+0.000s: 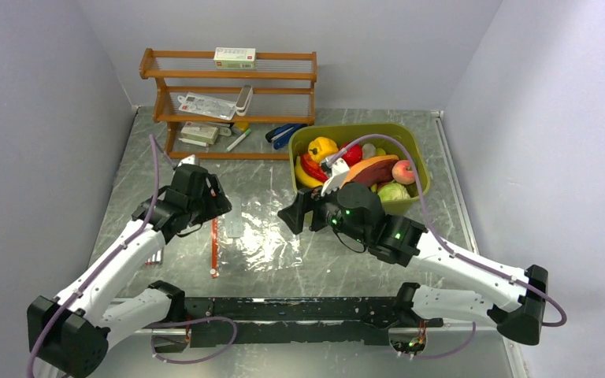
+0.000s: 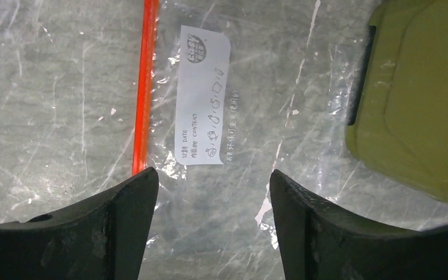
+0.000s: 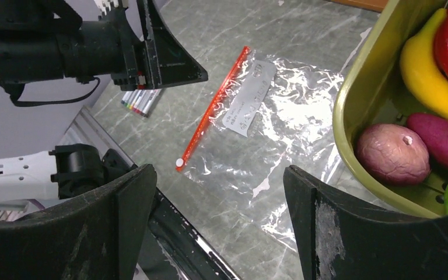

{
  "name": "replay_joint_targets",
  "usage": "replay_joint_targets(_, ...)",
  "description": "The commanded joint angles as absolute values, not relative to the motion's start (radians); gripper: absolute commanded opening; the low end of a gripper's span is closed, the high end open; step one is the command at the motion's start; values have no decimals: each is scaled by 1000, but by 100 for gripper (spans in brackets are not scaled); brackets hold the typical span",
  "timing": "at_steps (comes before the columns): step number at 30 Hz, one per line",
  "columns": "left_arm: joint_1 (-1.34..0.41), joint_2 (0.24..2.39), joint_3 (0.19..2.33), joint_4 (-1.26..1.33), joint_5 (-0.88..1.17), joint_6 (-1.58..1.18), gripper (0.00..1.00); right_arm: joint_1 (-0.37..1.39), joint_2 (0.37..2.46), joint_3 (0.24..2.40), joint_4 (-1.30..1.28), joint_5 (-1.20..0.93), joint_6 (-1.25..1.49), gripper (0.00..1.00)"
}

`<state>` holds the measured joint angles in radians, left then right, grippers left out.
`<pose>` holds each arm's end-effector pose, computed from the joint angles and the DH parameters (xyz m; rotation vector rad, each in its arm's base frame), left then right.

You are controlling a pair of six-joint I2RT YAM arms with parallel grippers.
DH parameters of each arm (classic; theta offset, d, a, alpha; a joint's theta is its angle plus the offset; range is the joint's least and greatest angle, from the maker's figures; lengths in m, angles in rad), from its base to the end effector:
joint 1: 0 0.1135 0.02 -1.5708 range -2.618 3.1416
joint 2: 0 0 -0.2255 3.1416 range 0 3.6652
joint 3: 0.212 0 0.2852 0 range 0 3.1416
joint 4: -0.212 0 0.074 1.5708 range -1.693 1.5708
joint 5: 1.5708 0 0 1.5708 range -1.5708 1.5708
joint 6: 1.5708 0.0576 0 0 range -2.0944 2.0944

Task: Place the food in the zip-top bag and seal the zipper
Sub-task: Pick up the zipper food storage bag at the center of the board.

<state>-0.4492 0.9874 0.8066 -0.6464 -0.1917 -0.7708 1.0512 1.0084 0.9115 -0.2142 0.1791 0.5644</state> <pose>0.2473 -0.1070 0.2145 -0.4741 2.3597 -0.3477 0.1616 0.2618 0.2970 -0.3520 1.9561 0.9217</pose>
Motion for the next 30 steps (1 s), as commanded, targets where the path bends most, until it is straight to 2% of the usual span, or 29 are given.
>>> replay_joint_targets(1, -336, 1003, 767, -541, -33, -710, 71, 1056, 986, 882, -218, 214, 588, 81)
replay_joint_targets(6, -216, 1034, 675, -461, 46, -710, 76, 1056, 961, 865, -237, 219, 586, 81)
replay_joint_targets(14, -165, 1150, 597, -339, 19, -695, 74, 1056, 944, 860, -245, 248, 557, 81)
replay_joint_targets(26, -110, 1289, 478, -122, 229, -724, 55, 1055, 953, 856, -256, 258, 566, 80)
replay_joint_targets(30, -110, 1306, 430, -56, 279, -743, 44, 1057, 944, 859, -267, 258, 570, 81)
